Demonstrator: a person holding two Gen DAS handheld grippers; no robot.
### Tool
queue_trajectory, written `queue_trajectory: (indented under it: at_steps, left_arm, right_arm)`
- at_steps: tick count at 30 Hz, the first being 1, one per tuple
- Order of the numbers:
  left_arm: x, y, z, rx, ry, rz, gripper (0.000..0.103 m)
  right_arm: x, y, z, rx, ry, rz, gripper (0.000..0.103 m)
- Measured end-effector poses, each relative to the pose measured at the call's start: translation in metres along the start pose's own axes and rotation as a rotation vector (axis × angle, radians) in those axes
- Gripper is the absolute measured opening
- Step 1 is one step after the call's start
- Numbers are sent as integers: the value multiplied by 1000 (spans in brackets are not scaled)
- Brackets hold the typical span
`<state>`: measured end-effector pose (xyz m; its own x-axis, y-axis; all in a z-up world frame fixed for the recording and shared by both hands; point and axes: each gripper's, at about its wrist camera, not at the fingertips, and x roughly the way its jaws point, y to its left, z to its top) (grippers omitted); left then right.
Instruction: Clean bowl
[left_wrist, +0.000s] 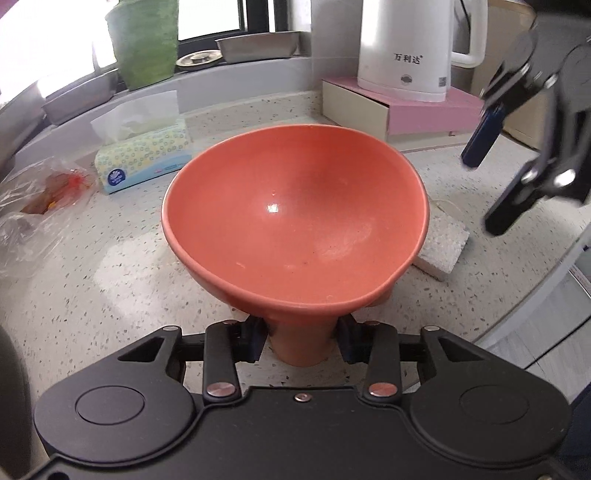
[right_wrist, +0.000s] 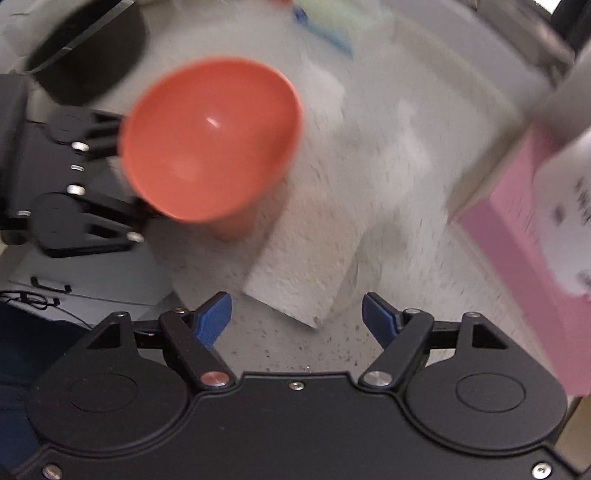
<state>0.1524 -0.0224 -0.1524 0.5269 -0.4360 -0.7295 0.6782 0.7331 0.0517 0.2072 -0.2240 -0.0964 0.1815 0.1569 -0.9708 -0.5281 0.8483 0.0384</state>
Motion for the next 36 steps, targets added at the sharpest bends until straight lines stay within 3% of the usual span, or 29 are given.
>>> queue_trajectory:
  at_steps: [5, 13, 17, 22, 25, 31, 36]
  left_arm:
    - [0, 6, 1, 18, 11, -30, 38]
    - [0, 6, 1, 21, 13, -34, 38]
    - [1, 6, 2, 23, 15, -33, 38]
    - [1, 7, 3, 25, 17, -34, 38]
    - [1, 7, 3, 27, 18, -36, 38]
    - [1, 6, 3, 25, 16, -33, 38]
    - [2, 8, 4, 26, 19, -37, 38]
  right_arm:
    - [17, -21, 14, 162, 1, 56, 81]
    - [34, -22, 13, 213, 43, 72, 82]
    - [34, -26, 9, 254, 17, 64, 80]
    - [23, -30, 10, 287, -24, 65, 43]
    - [13, -33, 12, 303, -42, 56, 28]
    - [-16, -24, 16, 235, -99, -3, 14]
    - [-33, -14, 23, 174, -127, -22, 10]
